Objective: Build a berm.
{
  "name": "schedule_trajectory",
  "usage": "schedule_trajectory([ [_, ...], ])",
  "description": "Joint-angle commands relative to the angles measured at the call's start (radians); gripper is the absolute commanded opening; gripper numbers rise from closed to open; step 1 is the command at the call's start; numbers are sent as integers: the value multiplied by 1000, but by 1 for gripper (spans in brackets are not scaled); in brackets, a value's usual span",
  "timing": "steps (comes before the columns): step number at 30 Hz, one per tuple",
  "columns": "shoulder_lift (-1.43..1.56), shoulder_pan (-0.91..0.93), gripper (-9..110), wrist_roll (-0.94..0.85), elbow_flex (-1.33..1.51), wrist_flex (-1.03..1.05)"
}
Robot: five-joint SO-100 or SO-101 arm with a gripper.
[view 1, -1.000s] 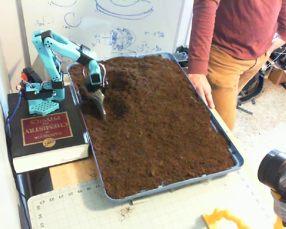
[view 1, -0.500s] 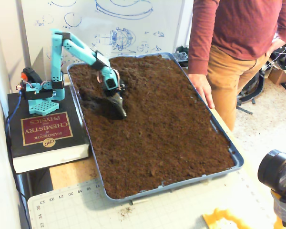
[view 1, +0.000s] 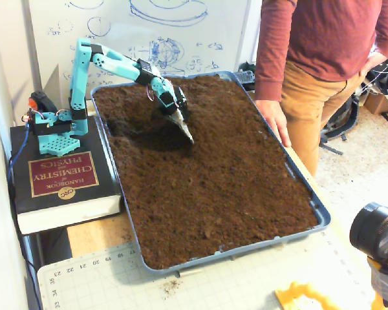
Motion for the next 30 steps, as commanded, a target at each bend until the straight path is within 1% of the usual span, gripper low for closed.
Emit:
schedule_trajectory([
  [1, 167, -5, 0, 15, -74, 35],
  [9, 439, -5, 0, 15, -57, 337],
  [15, 486, -28, 0, -3, 9, 676],
  [18, 477, -89, 0, 12, 74, 752],
  [22, 492, -176, 1, 12, 232, 696],
  [26, 611, -219, 0, 14, 445, 515],
  [30, 689, -221, 0, 14, 669, 291],
])
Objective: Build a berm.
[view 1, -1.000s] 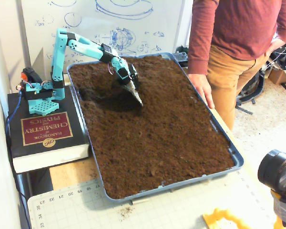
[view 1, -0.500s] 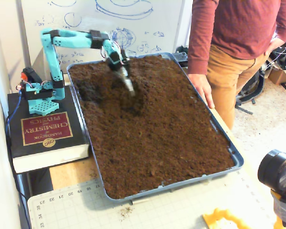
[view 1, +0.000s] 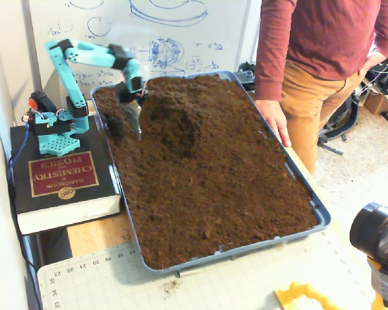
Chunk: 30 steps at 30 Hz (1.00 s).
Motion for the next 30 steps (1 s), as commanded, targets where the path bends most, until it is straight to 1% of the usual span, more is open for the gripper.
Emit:
schedule_trajectory([
  [1, 112, 0, 0, 9, 123, -178],
  [6, 110, 2, 0, 9, 250, -388],
  [12, -43, 3, 0, 9, 209, -537],
  [22, -373, 5, 0, 11, -184, -565],
  [30, -449, 6, 0, 12, -360, -563],
])
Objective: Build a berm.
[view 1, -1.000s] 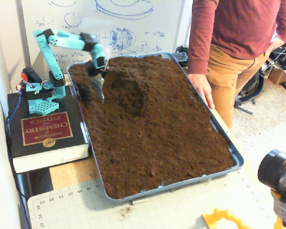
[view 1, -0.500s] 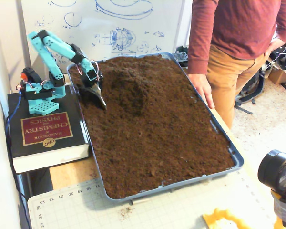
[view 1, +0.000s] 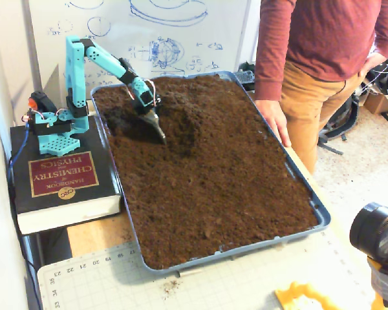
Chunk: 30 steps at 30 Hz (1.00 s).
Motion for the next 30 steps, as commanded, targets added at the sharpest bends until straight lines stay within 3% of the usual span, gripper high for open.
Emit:
schedule_trajectory([
  [1, 25, 6, 0, 12, -152, -23],
  [17, 123, 114, 0, 14, -210, -3],
  [30, 515, 120, 0, 11, -193, 646],
])
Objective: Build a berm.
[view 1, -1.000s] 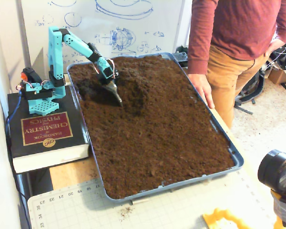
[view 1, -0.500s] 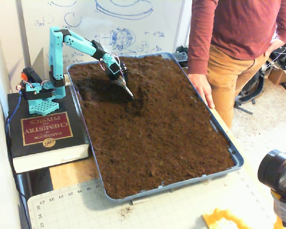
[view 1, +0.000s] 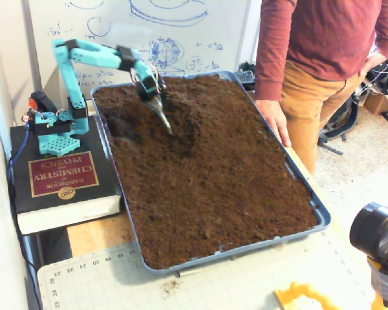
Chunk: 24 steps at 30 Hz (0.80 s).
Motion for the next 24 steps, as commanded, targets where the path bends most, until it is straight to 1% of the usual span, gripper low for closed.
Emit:
schedule_trajectory([
  [1, 173, -2, 0, 9, -48, 173],
  [4, 189, -17, 1, -8, 20, 278],
  [7, 190, -81, 1, 8, 81, 264],
  [11, 184, -178, 1, 28, 169, 160],
  [18, 69, -337, 1, 201, 302, -91],
  [24, -57, -377, 1, 279, 298, -261],
])
